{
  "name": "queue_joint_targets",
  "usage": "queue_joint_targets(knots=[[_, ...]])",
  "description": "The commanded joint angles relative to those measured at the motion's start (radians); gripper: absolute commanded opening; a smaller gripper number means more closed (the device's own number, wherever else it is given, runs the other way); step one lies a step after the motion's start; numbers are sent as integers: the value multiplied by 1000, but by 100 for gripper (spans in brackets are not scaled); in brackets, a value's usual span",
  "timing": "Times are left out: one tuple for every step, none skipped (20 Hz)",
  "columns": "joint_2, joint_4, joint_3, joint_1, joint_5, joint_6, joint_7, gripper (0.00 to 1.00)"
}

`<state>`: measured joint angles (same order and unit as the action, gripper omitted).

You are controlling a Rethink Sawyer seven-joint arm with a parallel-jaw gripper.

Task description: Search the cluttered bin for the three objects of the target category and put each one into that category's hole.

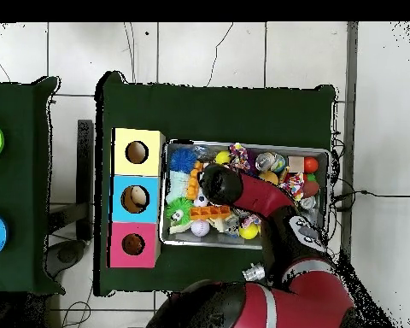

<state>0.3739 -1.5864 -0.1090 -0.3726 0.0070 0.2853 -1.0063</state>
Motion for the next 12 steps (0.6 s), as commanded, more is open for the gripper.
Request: queue_joint_targets(knots=[[70, -75, -69, 47, -65, -47, -149, 0], [100, -99, -65, 50, -73, -31, -147, 0], [123, -123, -72, 44, -82, -24, -140, 0], [164, -166, -89, 31, -105, -18, -117, 0], [185, -191, -98, 24, -109, -17, -117, 0], [226, -240, -126, 3, -113, -11, -109, 0], [246, -263, -132, -1, -114, -8, -113, 0], [282, -297, -141, -1, -115, 10, -110, 0], [300, -312, -142, 0, -119, 21, -106, 0], [331, -340, -137, 9, -115, 38, -113, 0], [351, -357, -129, 16, -118, 49, -114, 0], [372, -374, -121, 24, -121, 59, -114, 0]])
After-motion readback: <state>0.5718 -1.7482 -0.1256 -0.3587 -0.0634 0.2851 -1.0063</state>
